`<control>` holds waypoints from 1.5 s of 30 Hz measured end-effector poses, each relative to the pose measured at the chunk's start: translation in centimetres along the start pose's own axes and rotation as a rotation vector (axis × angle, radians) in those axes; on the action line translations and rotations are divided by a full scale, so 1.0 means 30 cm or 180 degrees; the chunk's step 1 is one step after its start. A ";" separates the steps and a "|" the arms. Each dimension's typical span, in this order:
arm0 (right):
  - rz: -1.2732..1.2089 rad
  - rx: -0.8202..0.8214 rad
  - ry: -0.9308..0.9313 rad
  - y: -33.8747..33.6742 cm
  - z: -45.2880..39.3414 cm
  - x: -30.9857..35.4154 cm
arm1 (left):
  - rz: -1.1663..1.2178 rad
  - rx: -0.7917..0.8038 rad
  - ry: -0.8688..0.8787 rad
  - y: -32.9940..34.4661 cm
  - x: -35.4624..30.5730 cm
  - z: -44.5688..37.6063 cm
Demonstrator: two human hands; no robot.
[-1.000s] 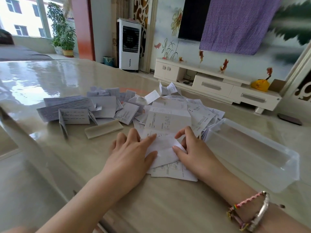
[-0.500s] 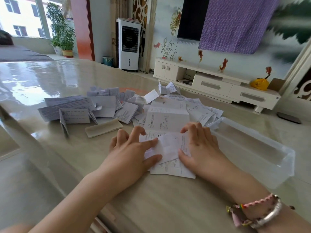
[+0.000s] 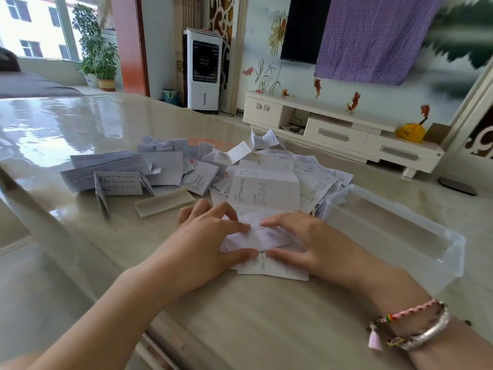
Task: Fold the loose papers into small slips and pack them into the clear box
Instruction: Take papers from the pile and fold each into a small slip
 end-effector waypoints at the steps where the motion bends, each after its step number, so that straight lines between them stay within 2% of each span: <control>1: 0.0101 -0.0006 -0.0029 -0.002 -0.002 0.003 | 0.0020 -0.0048 0.0039 0.001 -0.001 0.000; 6: 0.0419 -0.0093 -0.0111 -0.015 -0.006 0.016 | 0.0345 -0.0266 0.0135 -0.022 -0.004 -0.006; 11: -0.0306 -0.0747 0.0265 -0.025 -0.001 0.002 | 0.1017 -0.0513 -0.0212 -0.040 -0.003 -0.012; 14: -0.0587 -0.0940 0.0655 -0.014 -0.018 -0.015 | 0.1293 -0.0698 -0.0493 -0.025 0.009 -0.024; 21: -0.0530 -0.0729 0.1271 0.042 -0.056 -0.080 | 0.0520 -0.0438 -0.0996 0.006 -0.003 -0.042; 28: 0.0420 -0.0283 0.1354 0.055 -0.077 -0.062 | 0.0198 -0.0291 -0.0982 0.013 -0.017 -0.032; 32: 0.0814 -0.0442 0.1262 0.046 -0.080 -0.016 | 0.0046 -0.0361 -0.0901 0.015 -0.020 -0.032; 36: 0.0911 -0.0360 0.0911 0.062 -0.089 0.028 | -0.0019 -0.0472 -0.0930 0.017 -0.021 -0.031; 42: 0.0816 -0.0257 0.1055 0.042 -0.045 -0.025 | 0.0260 -0.0570 -0.0955 0.003 -0.018 -0.025; 45: 0.0687 -0.0386 0.0748 0.027 -0.039 -0.019 | 0.0410 -0.0565 -0.0837 0.009 -0.020 -0.028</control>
Point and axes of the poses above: each hand's wrist, its own z-axis away from the middle knuckle, its own y-axis out of the palm, x = y × z, the point moved 4 cm from there along -z, towards the middle knuckle, and after that the axes turned 12 degrees about -y, right-handed, at the moved point
